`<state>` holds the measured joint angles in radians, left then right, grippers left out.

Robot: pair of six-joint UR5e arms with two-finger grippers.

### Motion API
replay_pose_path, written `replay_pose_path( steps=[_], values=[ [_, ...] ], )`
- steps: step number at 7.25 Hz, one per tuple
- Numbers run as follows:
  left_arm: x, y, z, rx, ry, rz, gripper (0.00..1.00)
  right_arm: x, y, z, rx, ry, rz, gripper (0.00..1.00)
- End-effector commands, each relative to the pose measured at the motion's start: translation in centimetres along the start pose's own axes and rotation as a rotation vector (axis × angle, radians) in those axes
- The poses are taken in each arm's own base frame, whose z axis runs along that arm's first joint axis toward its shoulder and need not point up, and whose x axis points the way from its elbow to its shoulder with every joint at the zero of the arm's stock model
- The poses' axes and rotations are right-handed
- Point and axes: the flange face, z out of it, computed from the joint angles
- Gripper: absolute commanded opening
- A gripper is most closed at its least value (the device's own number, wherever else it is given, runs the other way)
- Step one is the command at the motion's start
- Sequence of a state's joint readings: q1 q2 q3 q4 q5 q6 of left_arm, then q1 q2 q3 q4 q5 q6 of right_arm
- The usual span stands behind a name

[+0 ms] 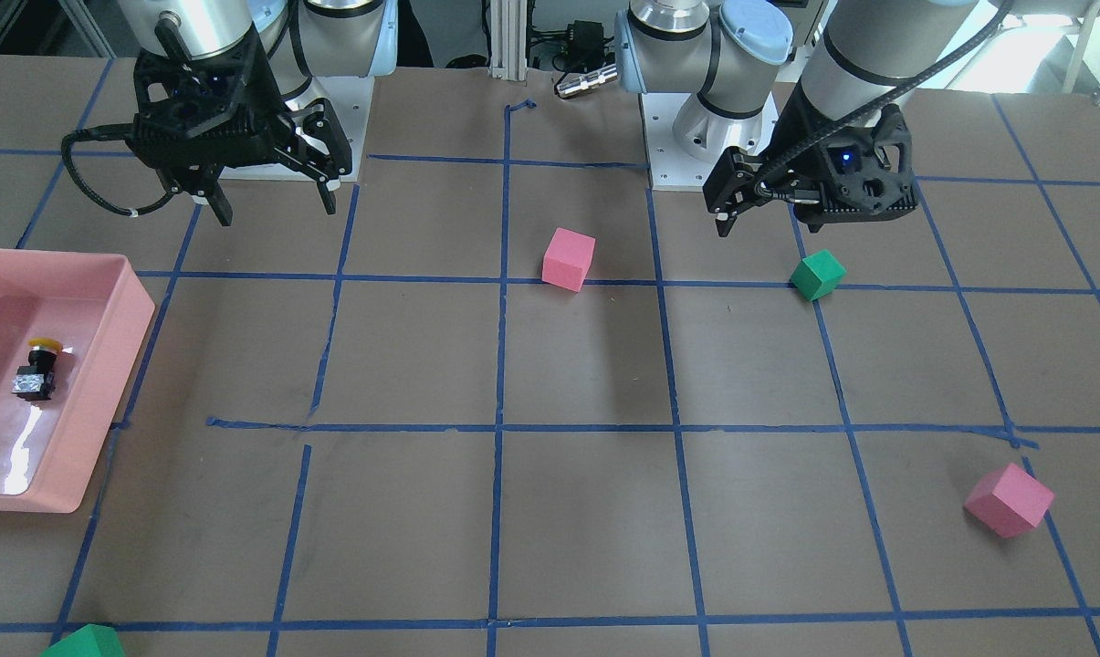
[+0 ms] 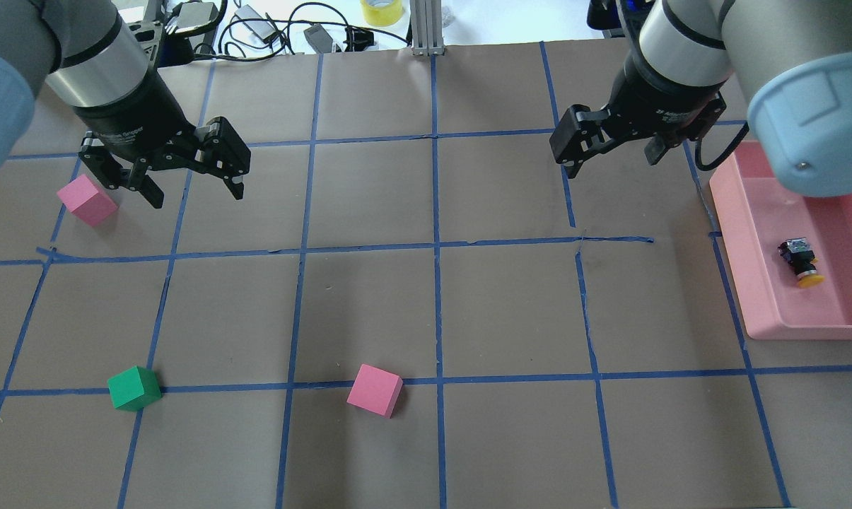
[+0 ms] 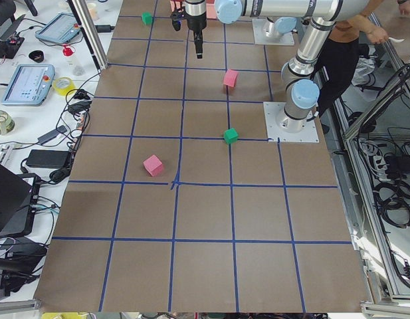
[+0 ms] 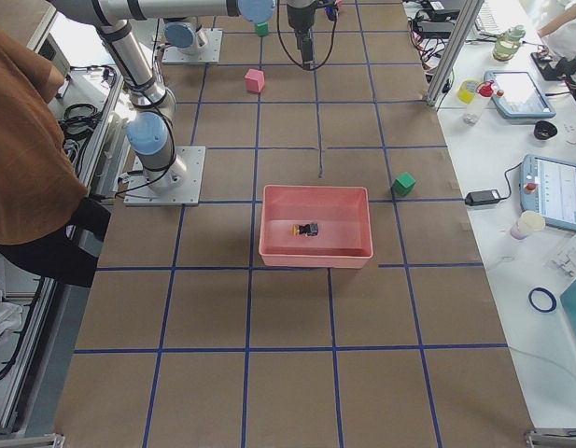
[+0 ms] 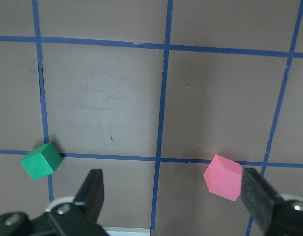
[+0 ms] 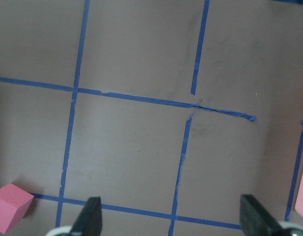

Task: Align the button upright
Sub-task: 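Move the right gripper over the pink tray above the black button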

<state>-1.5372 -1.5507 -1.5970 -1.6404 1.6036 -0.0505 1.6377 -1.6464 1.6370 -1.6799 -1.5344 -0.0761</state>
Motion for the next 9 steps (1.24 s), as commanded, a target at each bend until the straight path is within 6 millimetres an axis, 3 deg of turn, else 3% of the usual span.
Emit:
replay_pose_path(
  steps=[1, 4, 6, 8, 9],
  values=[
    [-0.4, 0.0, 0.4, 0.003, -0.044, 0.0, 1.0, 0.1, -0.4, -0.4, 0.044, 0.006, 0.008, 1.0],
    [-0.5, -0.1, 0.4, 0.003, -0.033, -0.005, 1.0, 1.0, -1.2, -0.3, 0.066, 0.095, 0.06, 1.0],
    [-0.8, -0.7, -0.1, 0.019, 0.049, -0.046, 1.0, 2.9, -3.2, 3.1, 0.0, 0.1, 0.066, 1.0],
    [-1.5, -0.7, 0.0, 0.019, 0.038, -0.057, 1.0, 10.1, -6.4, 6.8, -0.01, 0.107, 0.007, 1.0],
    [-1.4, -0.7, 0.2, 0.016, 0.035, -0.059, 1.0, 14.9, -6.3, 7.3, -0.024, 0.107, 0.031, 1.0]
  ],
)
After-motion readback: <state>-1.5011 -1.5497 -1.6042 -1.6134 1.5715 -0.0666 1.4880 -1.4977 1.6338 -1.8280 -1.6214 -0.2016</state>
